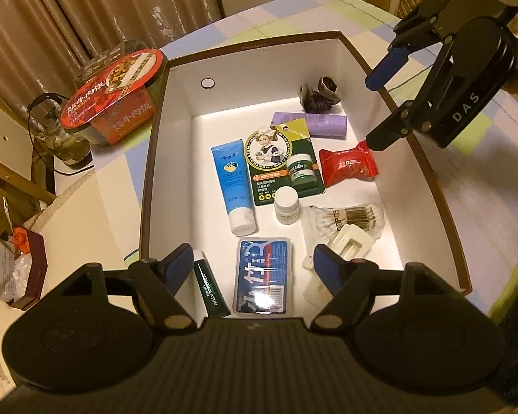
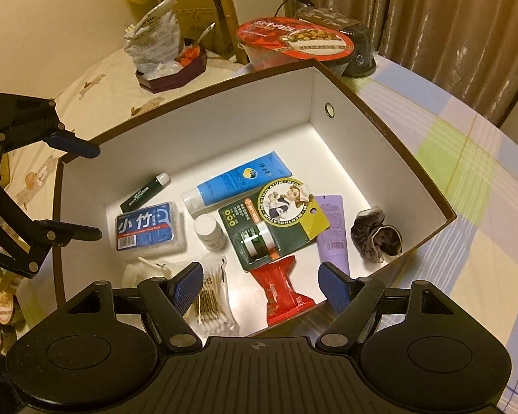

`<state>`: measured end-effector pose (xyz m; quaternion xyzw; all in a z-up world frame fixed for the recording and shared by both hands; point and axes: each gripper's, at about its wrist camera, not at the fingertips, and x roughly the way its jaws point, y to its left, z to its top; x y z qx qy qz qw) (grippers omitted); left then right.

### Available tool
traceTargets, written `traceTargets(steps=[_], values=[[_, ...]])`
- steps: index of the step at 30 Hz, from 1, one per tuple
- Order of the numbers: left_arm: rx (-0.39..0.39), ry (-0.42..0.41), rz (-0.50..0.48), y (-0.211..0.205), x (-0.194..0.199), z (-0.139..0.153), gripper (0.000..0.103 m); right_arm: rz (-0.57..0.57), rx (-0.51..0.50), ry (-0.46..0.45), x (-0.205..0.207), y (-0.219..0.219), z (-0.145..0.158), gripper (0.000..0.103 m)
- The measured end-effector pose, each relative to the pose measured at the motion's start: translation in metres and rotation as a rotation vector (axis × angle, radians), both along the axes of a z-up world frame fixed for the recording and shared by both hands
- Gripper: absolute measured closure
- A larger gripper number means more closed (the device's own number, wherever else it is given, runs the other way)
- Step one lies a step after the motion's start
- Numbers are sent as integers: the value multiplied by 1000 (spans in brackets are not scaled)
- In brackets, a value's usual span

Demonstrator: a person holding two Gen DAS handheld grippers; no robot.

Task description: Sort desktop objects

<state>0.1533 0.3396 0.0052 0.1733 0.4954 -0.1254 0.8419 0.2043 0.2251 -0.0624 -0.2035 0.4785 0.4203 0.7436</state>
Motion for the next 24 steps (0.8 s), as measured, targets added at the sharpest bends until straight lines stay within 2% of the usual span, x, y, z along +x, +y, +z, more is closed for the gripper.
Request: traceTargets(steps=[9,14,24], values=[[39,-9,-6,-9,-10,5,29,-9,-4,-34,-10,-2,6,26],[57,-30,0,-13,-17,11,19,-21,-10,-58,-19,-5,10,26],[87,-56,5,-24,-32,21,19,-71,-5,-57,-31,-13,16,26]])
